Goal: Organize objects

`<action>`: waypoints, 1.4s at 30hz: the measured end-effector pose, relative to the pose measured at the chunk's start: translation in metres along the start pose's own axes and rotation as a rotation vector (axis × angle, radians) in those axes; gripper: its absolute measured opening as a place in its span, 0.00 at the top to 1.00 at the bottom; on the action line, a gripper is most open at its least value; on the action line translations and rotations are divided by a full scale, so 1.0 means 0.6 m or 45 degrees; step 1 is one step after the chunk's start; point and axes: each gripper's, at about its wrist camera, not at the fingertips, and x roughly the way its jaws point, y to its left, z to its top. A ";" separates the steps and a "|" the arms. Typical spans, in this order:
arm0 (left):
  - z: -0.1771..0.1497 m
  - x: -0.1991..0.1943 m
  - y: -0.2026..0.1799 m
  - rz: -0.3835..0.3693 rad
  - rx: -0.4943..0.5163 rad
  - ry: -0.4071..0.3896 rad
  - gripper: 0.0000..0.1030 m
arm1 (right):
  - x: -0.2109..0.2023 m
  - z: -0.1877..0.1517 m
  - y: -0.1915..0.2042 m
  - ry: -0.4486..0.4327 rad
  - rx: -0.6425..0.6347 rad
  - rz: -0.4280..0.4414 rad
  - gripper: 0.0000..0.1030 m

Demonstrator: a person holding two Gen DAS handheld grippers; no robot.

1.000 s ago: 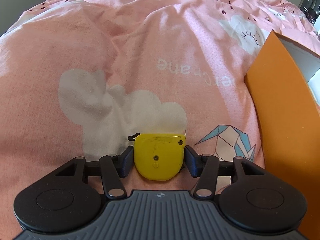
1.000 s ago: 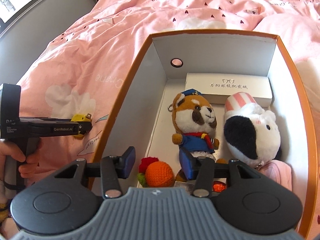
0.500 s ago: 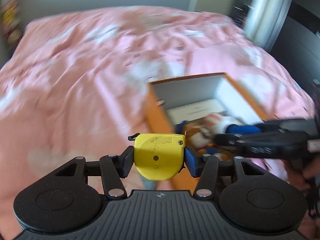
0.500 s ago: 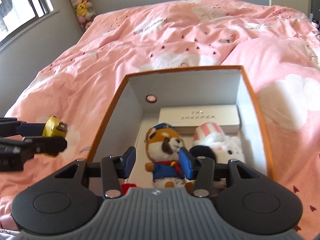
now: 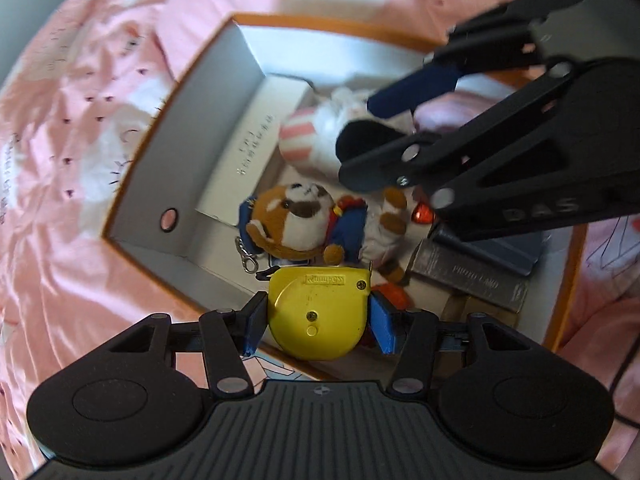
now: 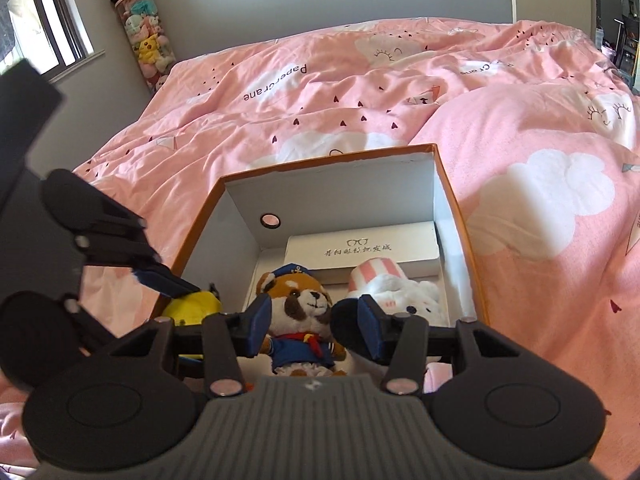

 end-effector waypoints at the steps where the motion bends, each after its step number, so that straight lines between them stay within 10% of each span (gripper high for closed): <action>1: 0.006 0.011 0.000 -0.001 0.046 0.033 0.41 | 0.000 -0.001 -0.002 -0.002 0.006 0.000 0.51; 10: 0.025 0.093 -0.009 -0.053 0.309 0.225 0.40 | 0.004 -0.006 -0.007 -0.008 0.022 0.020 0.51; 26: -0.021 0.118 0.003 -0.020 0.329 0.270 0.32 | 0.023 -0.020 0.006 0.033 -0.029 0.012 0.50; 42: -0.086 -0.095 0.031 0.047 -0.013 -0.156 0.30 | -0.012 -0.017 0.043 -0.011 -0.099 0.021 0.44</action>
